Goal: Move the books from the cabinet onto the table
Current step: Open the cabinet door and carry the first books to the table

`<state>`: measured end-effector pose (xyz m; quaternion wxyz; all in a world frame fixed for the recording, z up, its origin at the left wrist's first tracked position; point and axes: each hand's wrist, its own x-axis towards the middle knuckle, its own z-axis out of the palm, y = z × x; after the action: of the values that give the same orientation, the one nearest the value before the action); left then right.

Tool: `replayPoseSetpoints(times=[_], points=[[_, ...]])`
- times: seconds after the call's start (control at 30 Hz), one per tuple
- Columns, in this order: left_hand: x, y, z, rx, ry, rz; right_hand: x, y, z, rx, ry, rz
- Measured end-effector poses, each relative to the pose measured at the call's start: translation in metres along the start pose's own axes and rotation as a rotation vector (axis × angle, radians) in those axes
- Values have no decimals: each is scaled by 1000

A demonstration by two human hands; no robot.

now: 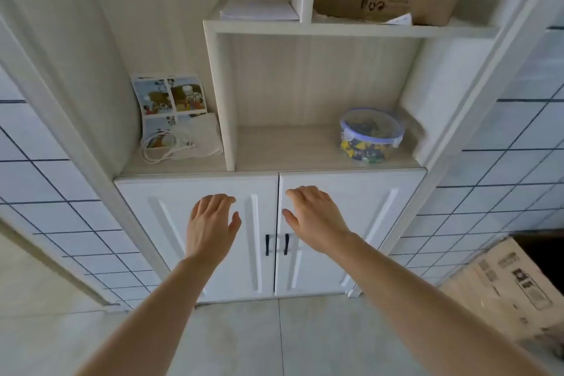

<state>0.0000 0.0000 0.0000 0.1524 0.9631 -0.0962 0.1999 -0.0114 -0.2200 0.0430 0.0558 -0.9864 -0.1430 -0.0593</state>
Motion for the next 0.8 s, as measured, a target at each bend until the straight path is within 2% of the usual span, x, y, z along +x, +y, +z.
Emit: replayPoseSetpoints(times=[0.2,0.33,0.5,0.67,0.8], points=[[54,-15,54,38,-114,-133,77,29,37,8,-89,-62],[75,-26,80,64,-148,-185,117,39,58,-4,-75,-137],[79,-41,97,71,-207,-218,131,41,82,-48,-75,-163],[78,-43,101,78,-175,-217,133,41,89,-3,1,-146],[78,-39,105,61,-160,-254,132,42,89,35,1,-141]])
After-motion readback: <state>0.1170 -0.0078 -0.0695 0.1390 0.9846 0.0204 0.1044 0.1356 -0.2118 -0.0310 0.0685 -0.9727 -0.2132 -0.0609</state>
